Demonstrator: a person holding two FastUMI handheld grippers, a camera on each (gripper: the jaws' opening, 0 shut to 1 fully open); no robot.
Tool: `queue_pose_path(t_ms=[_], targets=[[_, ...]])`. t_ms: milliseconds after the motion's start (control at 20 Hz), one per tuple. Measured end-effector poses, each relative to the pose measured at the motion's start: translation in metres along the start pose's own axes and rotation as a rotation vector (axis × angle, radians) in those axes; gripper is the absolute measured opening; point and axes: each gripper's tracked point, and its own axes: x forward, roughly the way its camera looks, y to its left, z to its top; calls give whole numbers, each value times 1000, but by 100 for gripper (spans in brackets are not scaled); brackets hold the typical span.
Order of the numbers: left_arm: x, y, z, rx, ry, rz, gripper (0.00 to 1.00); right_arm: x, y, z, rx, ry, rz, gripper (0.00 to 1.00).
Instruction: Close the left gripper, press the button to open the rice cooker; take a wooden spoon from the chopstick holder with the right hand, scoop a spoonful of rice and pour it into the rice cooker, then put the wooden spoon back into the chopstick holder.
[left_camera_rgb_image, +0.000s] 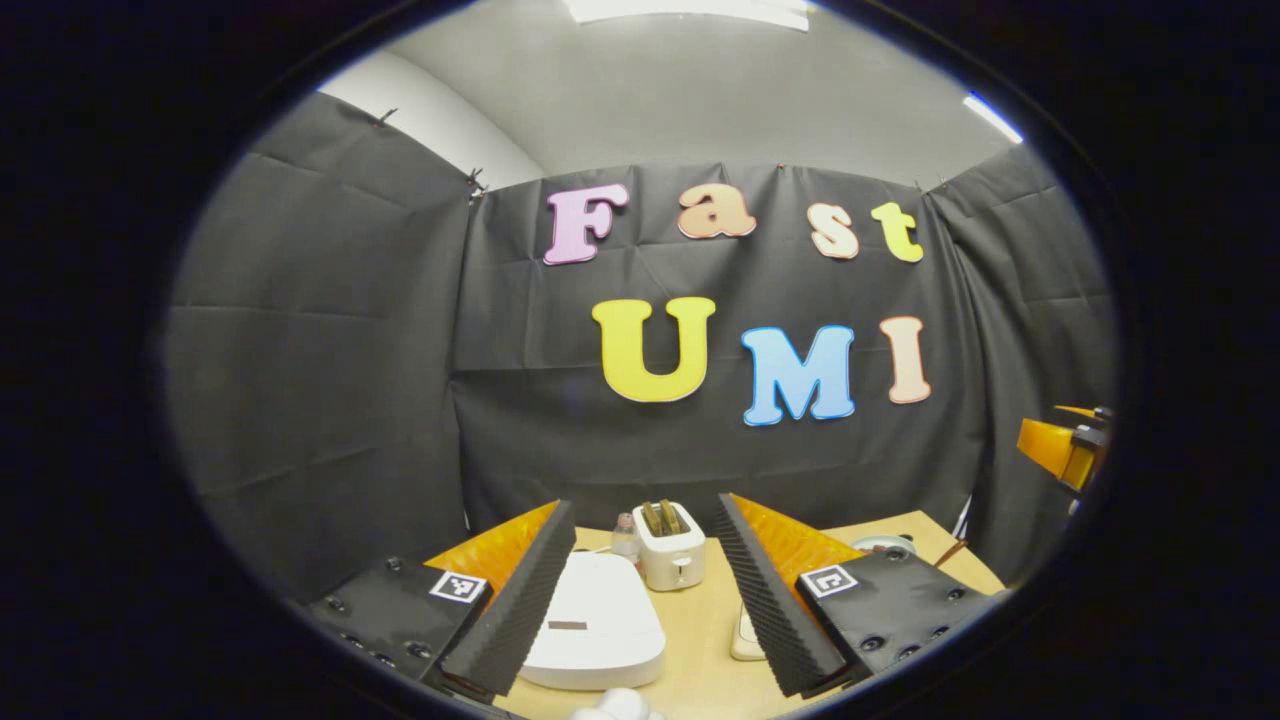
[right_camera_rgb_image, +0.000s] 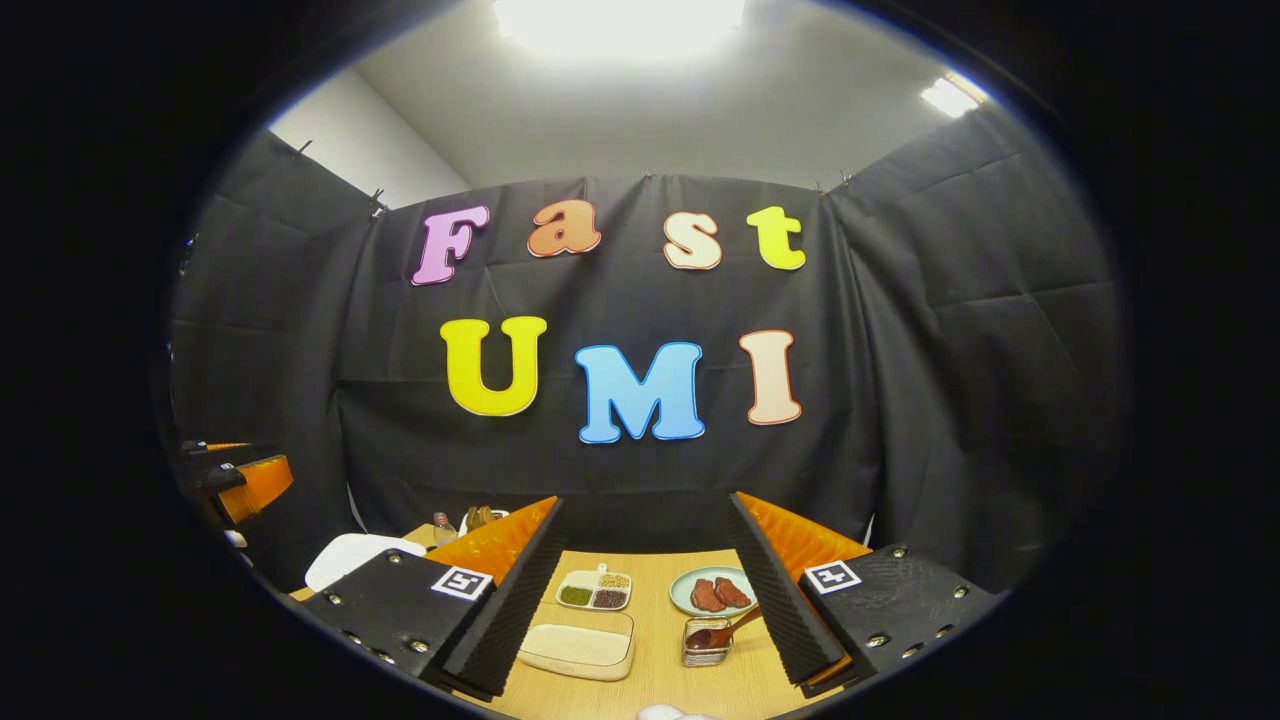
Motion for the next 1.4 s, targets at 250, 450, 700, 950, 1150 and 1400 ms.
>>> queue_pose_path(t_ms=[250, 450, 700, 950, 1150, 1400], targets=[[-1, 1, 0, -3, 1, 1, 100, -2, 1, 1, -1, -4, 3, 98], [-2, 1, 1, 1, -2, 1, 100, -3, 1, 2, 1, -3, 0, 98], [-2, 1, 2, -3, -5, 2, 100, -4, 1, 3, 1, -7, 2, 98], [-4, 0, 5, 0, -9, 3, 100, -4, 0, 3, 1, -7, -1, 98], [-3, 0, 4, -6, -9, 3, 100, -5, 0, 3, 2, -5, -1, 98], [-4, 0, 6, -5, -12, 2, 100, -5, -1, 4, 3, -7, 1, 98]])
